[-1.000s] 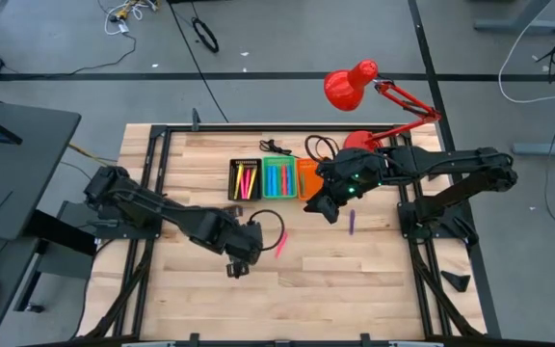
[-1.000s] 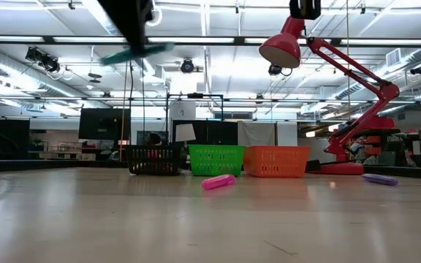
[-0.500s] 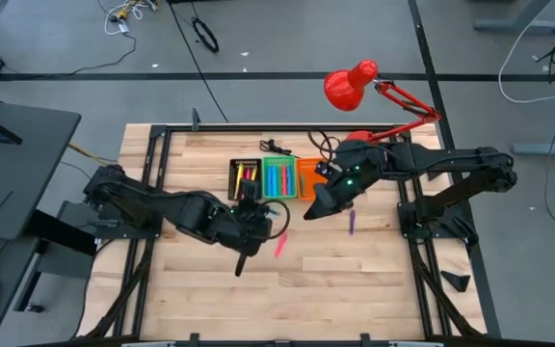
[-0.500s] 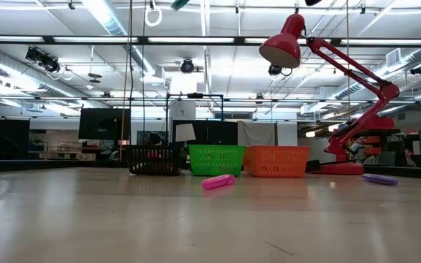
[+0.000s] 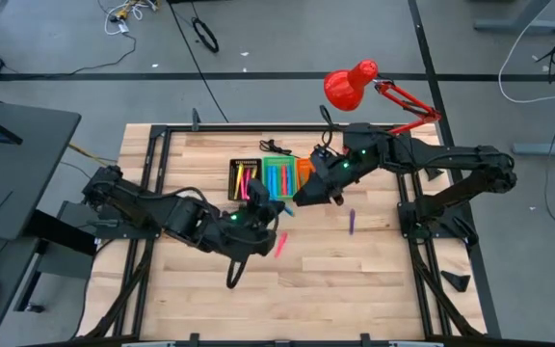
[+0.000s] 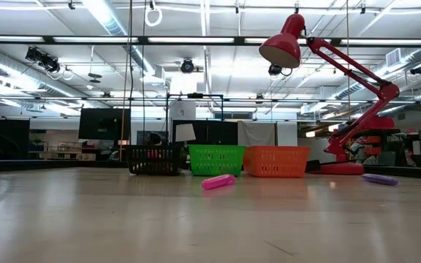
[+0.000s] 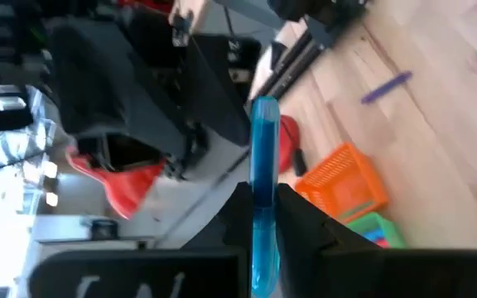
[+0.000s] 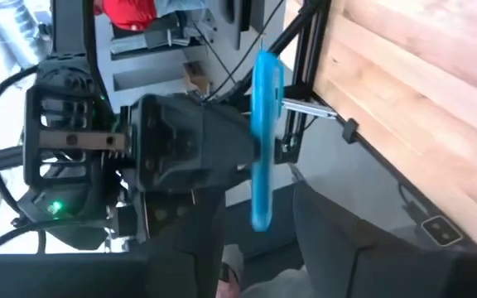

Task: Pick & Place Markers
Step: Put the small blue pen into the orange bin

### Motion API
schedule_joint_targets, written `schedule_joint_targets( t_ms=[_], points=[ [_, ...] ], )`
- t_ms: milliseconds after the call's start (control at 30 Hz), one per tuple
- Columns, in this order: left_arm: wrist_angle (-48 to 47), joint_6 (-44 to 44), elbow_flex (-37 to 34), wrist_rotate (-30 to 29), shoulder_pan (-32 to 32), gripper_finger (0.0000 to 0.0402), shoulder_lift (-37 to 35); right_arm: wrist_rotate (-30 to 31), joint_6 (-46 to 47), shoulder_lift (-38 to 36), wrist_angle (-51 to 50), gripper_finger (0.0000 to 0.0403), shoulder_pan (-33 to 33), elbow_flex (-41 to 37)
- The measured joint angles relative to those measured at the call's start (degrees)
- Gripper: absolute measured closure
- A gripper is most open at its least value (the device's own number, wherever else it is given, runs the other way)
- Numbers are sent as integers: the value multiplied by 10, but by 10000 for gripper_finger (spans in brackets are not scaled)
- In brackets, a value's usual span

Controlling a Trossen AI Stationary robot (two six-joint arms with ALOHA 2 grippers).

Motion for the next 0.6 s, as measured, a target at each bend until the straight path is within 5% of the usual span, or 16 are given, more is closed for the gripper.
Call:
schedule_joint_targets(
  t_ms=[600],
  points=[
    [45, 56, 0, 1, 23, 370, 1, -1, 16, 10, 21, 259, 2, -1]
  ],
)
